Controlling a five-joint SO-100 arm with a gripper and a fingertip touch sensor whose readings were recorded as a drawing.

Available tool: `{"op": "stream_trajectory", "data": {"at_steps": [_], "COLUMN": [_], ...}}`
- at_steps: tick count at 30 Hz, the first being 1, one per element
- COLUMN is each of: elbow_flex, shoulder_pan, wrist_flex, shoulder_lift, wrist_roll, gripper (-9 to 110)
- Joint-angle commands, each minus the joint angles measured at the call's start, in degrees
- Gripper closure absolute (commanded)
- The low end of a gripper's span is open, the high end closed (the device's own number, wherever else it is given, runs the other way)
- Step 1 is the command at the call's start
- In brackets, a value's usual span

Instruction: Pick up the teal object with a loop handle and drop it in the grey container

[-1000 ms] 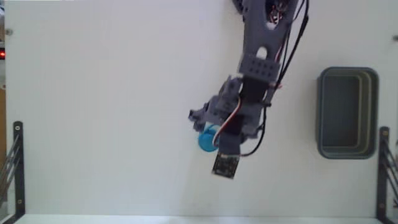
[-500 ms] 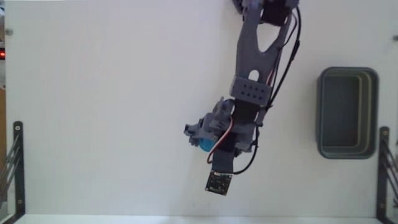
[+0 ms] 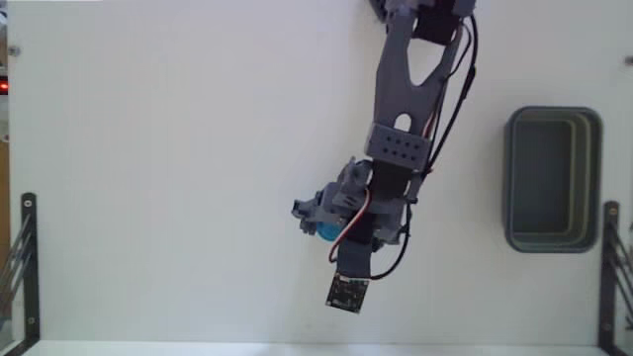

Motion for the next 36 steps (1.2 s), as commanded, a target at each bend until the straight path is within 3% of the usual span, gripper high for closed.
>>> {"op": "stream_trajectory", "data": {"at_steps": [1, 36], "elbow_flex": [-2.7, 9.3], "shoulder_pan": [-0.1, -0.1], "wrist_flex": [-0.8, -13.2], "shoulder_lift": [1.8, 1.3], "wrist_roll": [0.3, 0.3], "gripper": [-9, -9]}}
